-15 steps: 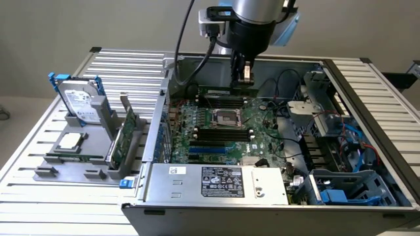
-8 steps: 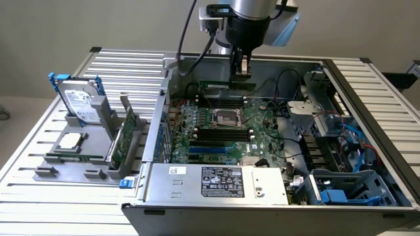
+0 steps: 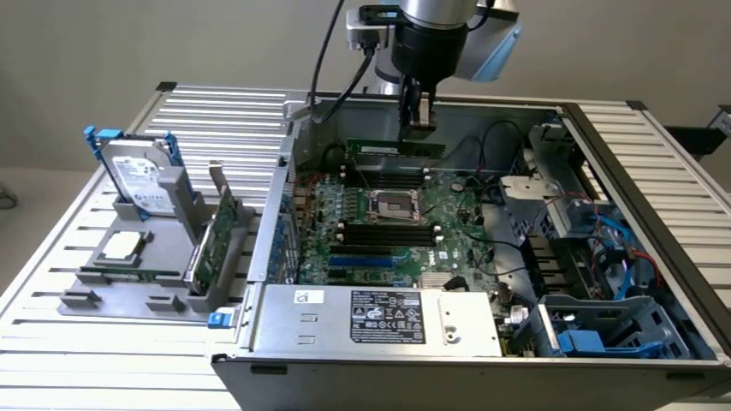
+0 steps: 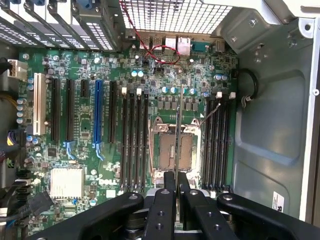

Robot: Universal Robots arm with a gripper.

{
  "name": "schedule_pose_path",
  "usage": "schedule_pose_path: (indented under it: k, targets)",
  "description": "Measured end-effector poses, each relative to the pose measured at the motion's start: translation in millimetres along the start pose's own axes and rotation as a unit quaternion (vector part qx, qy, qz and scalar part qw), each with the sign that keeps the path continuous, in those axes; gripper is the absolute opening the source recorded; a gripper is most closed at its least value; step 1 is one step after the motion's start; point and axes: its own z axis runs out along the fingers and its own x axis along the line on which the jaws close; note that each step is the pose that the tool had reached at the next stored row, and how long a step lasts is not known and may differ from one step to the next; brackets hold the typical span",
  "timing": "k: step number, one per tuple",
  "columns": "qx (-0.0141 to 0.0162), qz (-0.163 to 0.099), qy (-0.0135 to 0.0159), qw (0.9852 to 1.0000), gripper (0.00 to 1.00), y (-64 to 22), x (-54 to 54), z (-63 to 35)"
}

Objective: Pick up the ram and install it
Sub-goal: 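Pick up the ram and move it above insertion slot, then insert the ram into the slot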

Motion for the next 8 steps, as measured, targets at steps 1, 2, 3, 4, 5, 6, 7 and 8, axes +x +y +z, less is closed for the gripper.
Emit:
schedule_pose_path:
  k: [1,2,3,4,5,6,7,8]
  targets:
    - [0.0,0.0,0.0,1.0,0.14,0.0,0.0,0.0]
    - [0.0,0.0,0.0,1.0,0.14,0.0,0.0,0.0]
    - [0.0,0.0,0.0,1.0,0.14,0.0,0.0,0.0]
    - [0.0,0.0,0.0,1.0,0.14,0.0,0.0,0.0]
    - [0.0,0.0,0.0,1.0,0.14,0.0,0.0,0.0]
    - [0.0,0.0,0.0,1.0,0.14,0.0,0.0,0.0]
    - [0.0,0.0,0.0,1.0,0.14,0.0,0.0,0.0]
    - [0.0,0.0,0.0,1.0,0.14,0.0,0.0,0.0]
